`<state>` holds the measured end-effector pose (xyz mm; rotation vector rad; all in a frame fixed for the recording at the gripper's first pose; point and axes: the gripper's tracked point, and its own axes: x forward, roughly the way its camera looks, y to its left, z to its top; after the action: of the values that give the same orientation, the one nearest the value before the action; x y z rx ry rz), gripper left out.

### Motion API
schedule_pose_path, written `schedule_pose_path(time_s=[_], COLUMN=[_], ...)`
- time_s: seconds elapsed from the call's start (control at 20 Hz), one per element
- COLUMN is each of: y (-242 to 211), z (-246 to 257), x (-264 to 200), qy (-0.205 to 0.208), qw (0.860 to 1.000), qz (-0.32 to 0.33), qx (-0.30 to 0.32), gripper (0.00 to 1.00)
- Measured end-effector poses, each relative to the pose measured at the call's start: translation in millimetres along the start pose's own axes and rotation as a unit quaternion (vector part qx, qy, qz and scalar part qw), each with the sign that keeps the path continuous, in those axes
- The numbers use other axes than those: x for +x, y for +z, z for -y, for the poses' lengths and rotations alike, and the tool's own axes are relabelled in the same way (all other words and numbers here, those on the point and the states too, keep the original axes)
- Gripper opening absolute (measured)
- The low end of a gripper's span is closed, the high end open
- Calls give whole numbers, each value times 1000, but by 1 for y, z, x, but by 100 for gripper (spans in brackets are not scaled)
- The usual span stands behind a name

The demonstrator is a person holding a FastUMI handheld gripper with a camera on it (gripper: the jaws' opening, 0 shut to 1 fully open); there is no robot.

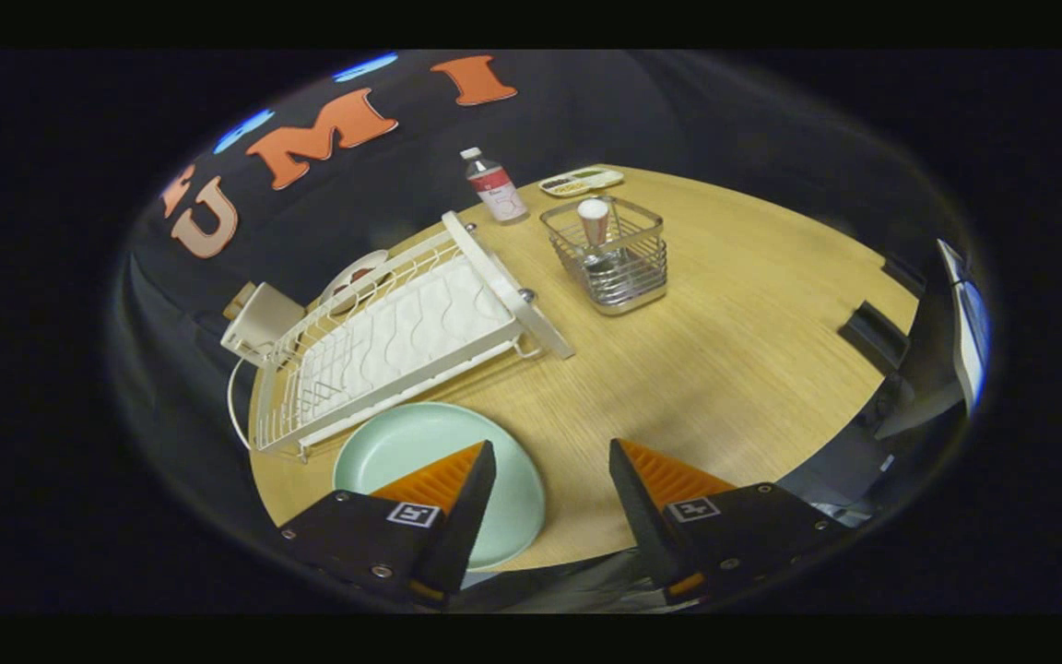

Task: Take the plate from the dish rack, then take the spoon from the basket and place it into the plate.

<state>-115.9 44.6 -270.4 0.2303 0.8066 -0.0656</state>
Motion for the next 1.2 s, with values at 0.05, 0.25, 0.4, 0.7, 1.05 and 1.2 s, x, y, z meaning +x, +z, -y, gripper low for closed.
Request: schedule_pose_path(time_s=[0.05, 0.25, 0.4, 0.7, 1.05, 1.2], y=[11, 58, 91, 147, 158, 154], z=[6, 30, 32, 16, 15, 20], x=[-2, -9, -15, -10, 21, 35], qy=[-6, -41, -52, -28, -19, -26], qw=[1000, 995, 988, 971, 961, 958], qz=[13, 67, 111, 202, 222, 217], qx=[-10, -59, -93, -126, -164, -186], gripper=[80, 93, 99, 99, 88, 57])
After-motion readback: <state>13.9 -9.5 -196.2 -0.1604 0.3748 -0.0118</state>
